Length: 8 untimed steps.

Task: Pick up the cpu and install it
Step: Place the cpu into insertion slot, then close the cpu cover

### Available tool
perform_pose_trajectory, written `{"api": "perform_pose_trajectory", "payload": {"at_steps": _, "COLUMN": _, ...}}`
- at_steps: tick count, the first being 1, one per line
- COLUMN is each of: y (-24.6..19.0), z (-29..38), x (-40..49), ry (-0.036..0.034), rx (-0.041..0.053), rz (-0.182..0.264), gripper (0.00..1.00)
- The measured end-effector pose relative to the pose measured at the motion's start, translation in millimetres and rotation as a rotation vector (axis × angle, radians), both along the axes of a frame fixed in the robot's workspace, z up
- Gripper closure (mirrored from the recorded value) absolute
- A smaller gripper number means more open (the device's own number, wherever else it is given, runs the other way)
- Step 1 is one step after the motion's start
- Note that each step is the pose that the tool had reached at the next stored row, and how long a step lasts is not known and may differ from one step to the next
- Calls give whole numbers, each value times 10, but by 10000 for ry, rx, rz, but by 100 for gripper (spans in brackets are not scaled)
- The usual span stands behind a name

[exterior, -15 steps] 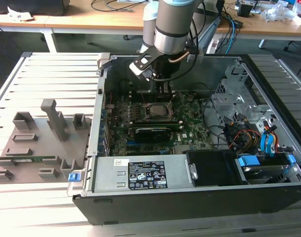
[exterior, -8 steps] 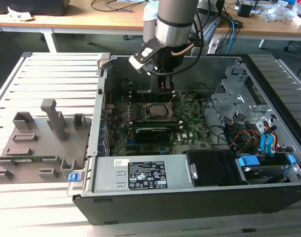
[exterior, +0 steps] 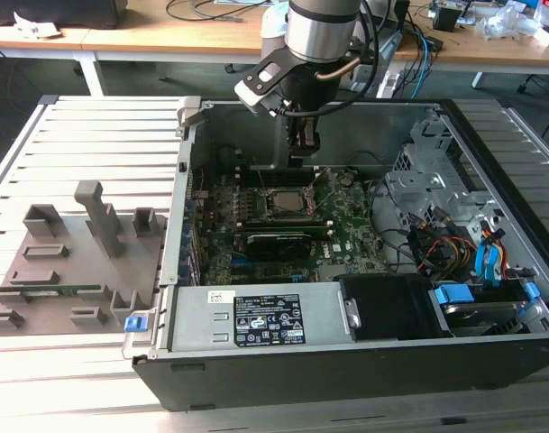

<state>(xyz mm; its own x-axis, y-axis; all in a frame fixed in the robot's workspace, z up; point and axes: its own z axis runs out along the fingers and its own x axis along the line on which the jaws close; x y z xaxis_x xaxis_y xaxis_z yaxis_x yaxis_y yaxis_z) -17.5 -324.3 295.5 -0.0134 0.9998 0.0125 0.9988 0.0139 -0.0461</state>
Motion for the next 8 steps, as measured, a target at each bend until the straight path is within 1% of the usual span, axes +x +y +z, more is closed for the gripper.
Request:
{"api": "perform_pose_trajectory", "payload": {"at_steps": 6, "y": 0, "z": 0, "x": 0, "ry": 0, "rx": 1, "rz": 0, "gripper": 89}}
{"api": "perform_pose_trajectory", "payload": {"at_steps": 7, "y": 0, "z": 0, "x": 48, "ry": 3, "rx": -1, "rz": -1, "gripper": 89}}
{"api": "perform_pose_trajectory", "payload": {"at_steps": 8, "y": 0, "z": -3, "x": 135, "ry": 8, "rx": 0, "rz": 1, "gripper": 89}}
